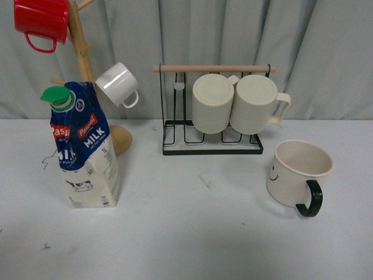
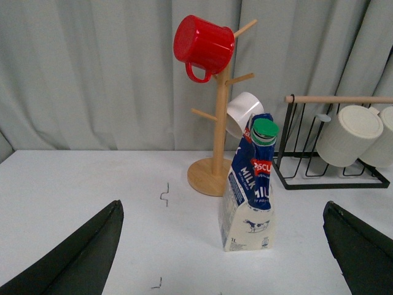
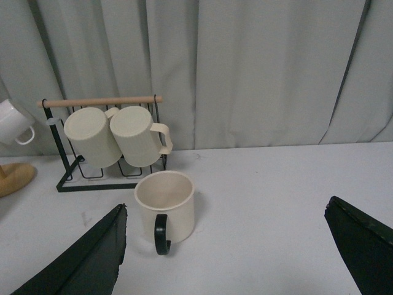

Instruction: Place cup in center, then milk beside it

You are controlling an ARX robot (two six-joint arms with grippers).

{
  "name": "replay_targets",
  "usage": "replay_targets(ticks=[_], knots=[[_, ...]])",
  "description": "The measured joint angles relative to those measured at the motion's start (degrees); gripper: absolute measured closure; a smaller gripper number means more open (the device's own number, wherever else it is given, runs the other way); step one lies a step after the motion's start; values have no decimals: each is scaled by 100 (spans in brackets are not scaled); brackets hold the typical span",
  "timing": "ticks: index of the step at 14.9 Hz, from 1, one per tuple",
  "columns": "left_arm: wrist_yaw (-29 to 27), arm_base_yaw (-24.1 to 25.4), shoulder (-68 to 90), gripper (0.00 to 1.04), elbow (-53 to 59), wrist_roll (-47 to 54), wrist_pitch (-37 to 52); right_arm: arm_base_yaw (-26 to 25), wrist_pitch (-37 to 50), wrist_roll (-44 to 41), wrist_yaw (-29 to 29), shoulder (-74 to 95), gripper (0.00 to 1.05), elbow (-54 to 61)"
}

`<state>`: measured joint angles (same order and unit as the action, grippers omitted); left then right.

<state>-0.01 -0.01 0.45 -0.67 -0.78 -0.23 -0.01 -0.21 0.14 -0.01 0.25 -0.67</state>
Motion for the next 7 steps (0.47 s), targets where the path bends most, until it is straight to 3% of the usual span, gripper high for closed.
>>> replay_targets(ticks=[7], knots=[[0, 0, 0, 7, 0, 0, 2, 0, 0, 0, 0, 0, 6, 0]])
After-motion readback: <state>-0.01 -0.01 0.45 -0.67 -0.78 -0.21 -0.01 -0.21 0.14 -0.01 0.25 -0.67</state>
